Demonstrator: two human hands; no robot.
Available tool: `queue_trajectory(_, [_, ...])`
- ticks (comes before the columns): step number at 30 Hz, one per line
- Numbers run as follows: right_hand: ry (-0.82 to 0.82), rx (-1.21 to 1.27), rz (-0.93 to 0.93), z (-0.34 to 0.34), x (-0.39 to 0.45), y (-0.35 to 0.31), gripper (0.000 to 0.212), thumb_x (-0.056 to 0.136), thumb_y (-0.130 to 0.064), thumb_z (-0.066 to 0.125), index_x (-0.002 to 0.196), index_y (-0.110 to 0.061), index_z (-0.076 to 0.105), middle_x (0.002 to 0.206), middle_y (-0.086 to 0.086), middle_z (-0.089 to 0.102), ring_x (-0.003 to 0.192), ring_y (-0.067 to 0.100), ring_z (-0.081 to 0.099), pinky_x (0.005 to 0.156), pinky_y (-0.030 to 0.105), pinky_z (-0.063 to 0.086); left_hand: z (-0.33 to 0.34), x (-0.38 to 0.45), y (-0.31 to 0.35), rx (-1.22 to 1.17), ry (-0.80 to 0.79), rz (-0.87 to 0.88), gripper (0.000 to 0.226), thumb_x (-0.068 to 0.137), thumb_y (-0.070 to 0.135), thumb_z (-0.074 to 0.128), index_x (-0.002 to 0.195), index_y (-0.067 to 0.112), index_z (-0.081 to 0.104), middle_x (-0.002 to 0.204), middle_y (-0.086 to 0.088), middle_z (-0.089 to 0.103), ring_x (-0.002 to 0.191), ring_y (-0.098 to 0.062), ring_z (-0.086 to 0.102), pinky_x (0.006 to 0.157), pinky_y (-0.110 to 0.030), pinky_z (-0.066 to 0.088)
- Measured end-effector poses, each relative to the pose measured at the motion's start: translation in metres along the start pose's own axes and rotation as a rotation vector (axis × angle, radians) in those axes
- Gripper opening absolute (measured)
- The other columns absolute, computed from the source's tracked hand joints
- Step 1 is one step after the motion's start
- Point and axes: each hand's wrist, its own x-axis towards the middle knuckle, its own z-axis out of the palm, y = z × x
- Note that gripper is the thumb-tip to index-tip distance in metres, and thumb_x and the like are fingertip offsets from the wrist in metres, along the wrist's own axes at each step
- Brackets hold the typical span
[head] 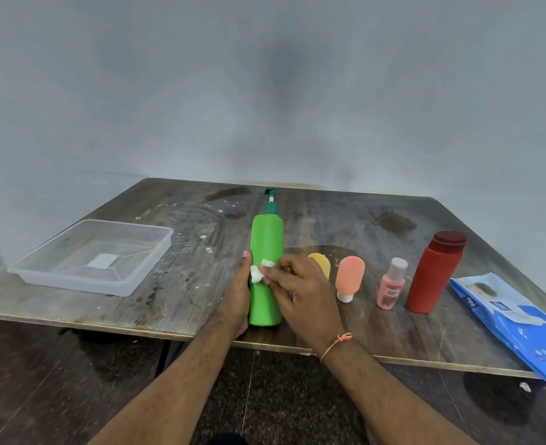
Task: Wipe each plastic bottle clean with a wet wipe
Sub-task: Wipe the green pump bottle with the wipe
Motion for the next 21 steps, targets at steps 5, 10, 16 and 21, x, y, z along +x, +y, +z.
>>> queue_trajectory(5, [-0.171, -0.021, -0.229, -0.010, -0.013, 0.012, 0.022, 0.102, -0.022, 0.073, 0.122, -0.027, 0.080, 0.112, -0.002, 0.066, 0.096, 0.021, 0.057, 0.082, 0.037, 0.051, -0.003, 0.002, 0.000, -0.027, 0.002, -0.034, 0.077, 0.105, 0.065, 0.030, 0.112, 0.005, 0.077, 0.111, -0.025, 0.074, 0.093, -0.031, 0.074, 0.083, -0.040, 0.061])
queue_trajectory(10, [-0.017, -0.143, -0.214, -0.012, 0.035, 0.008, 0.020, 0.101, -0.022, 0.071, 0.117, -0.023, 0.081, 0.108, 0.002, 0.068, 0.091, 0.025, 0.060, 0.075, 0.039, 0.053, 0.006, 0.000, -0.003, 0.009, 0.000, 0.041, 0.069, 0.108, 0.056, 0.024, 0.121, 0.006, 0.070, 0.105, -0.021, 0.078, 0.086, -0.028, 0.077, 0.072, -0.036, 0.064])
queue_trajectory(16, [0.100, -0.146, -0.096, -0.013, 0.081, 0.008, 0.026, 0.100, -0.015, 0.073, 0.125, -0.020, 0.079, 0.113, 0.004, 0.068, 0.095, 0.028, 0.062, 0.082, 0.037, 0.053, 0.003, -0.004, -0.003, 0.114, -0.101, 0.053, 0.080, 0.104, 0.063, 0.019, 0.113, 0.002, 0.070, 0.092, -0.020, 0.075, 0.065, -0.030, 0.070, 0.058, -0.035, 0.058])
queue_trajectory(21, [-0.023, -0.049, -0.176, -0.017, 0.045, 0.011, 0.023, 0.100, -0.014, 0.072, 0.121, -0.018, 0.081, 0.111, 0.004, 0.067, 0.095, 0.025, 0.064, 0.083, 0.038, 0.054, 0.004, -0.001, -0.002, 0.077, -0.065, 0.073, 0.077, 0.105, 0.062, 0.022, 0.125, 0.003, 0.067, 0.098, -0.024, 0.076, 0.076, -0.032, 0.074, 0.064, -0.038, 0.062])
